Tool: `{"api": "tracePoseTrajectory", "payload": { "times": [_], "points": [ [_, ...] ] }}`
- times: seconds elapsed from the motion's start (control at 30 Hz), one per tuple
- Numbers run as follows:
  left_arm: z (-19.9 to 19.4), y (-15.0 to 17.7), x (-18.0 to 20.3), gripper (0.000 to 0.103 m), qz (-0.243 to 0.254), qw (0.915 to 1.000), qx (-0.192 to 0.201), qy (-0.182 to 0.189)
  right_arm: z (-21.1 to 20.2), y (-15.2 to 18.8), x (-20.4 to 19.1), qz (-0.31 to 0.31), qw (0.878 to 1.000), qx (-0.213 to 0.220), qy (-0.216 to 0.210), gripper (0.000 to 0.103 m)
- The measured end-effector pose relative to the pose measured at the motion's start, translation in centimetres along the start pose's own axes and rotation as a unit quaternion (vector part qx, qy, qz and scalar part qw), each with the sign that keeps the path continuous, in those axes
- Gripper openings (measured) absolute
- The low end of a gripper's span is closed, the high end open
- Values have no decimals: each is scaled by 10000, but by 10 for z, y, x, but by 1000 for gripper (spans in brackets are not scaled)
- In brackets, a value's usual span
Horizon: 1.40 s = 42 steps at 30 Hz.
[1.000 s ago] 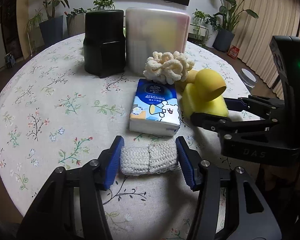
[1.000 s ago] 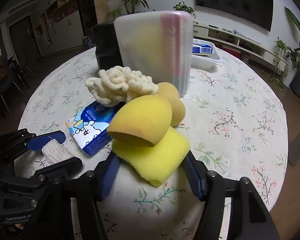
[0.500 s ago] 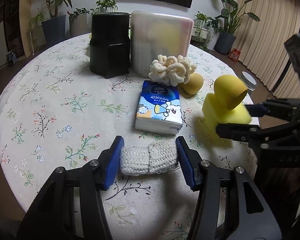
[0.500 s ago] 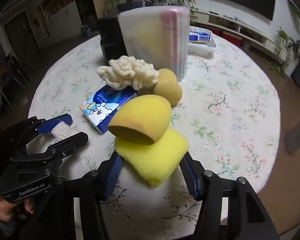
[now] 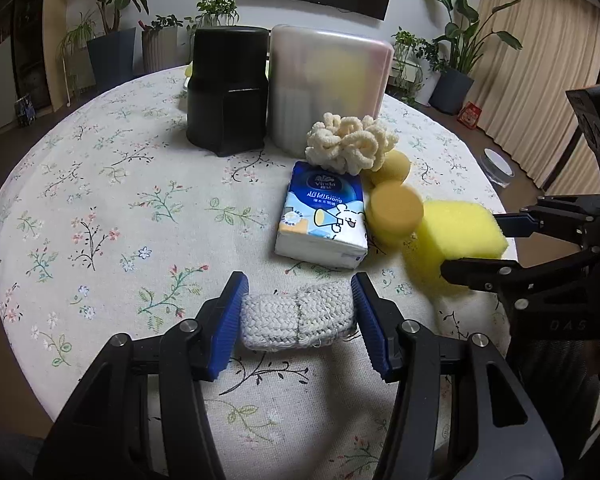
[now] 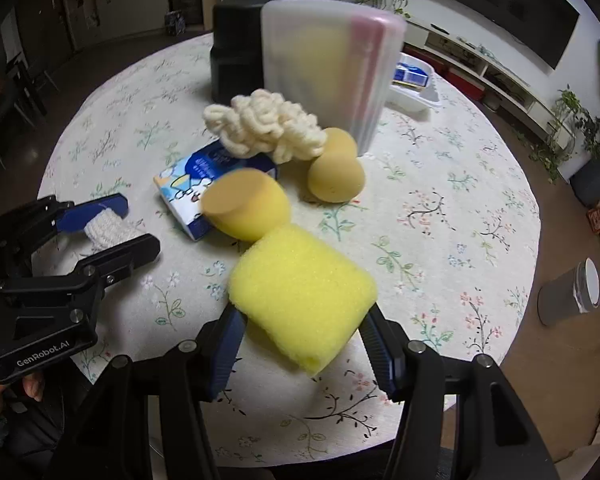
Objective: Organize soft objects
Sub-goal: 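Lift the knitted pad and sponge and carry them toward the white tray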
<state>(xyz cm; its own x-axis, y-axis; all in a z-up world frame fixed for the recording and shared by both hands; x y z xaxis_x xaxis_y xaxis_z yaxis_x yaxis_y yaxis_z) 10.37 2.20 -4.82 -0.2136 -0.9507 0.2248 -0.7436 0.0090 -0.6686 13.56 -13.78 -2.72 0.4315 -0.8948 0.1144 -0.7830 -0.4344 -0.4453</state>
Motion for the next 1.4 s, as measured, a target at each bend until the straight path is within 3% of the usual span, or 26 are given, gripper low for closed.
{"api": "tracePoseTrajectory", "payload": {
  "times": [0.27, 0.57, 0.93, 1.13, 1.4],
  "points": [
    [-5, -1, -4, 51, -27, 10000, -2, -28, -10, 12, 13, 247, 9996, 113, -64, 59],
    [-21, -13, -34, 51, -350, 9993, 85, -142, -27, 29, 58, 809, 9963, 303, 18, 59],
    [-43, -70, -106, 51, -625, 9957, 387, -564, -38, 34, 136, 1380, 9890, 448, 304, 59],
    [-36, -133, -132, 51, -439, 9951, 526, -719, -46, 4, 187, 1426, 9859, 622, 618, 59],
    [2, -239, -129, 51, 163, 9962, 548, -661, -31, -94, 235, 1286, 9861, 900, 549, 60]
  ]
}}
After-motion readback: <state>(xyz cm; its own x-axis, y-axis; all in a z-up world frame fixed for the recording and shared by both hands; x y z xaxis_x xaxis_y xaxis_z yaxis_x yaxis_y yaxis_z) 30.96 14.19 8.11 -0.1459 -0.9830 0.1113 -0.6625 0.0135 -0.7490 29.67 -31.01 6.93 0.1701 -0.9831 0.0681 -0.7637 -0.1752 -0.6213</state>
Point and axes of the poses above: each gripper's, at about its wrist camera, not at the fingertips, and z roughly the way its jaws point, x to its right, y to its underside, the point moved 1 cm from there along z, roughly the way its jaws point, and after that the axes turned 5 degrees about -z, right-handed, at the moved point
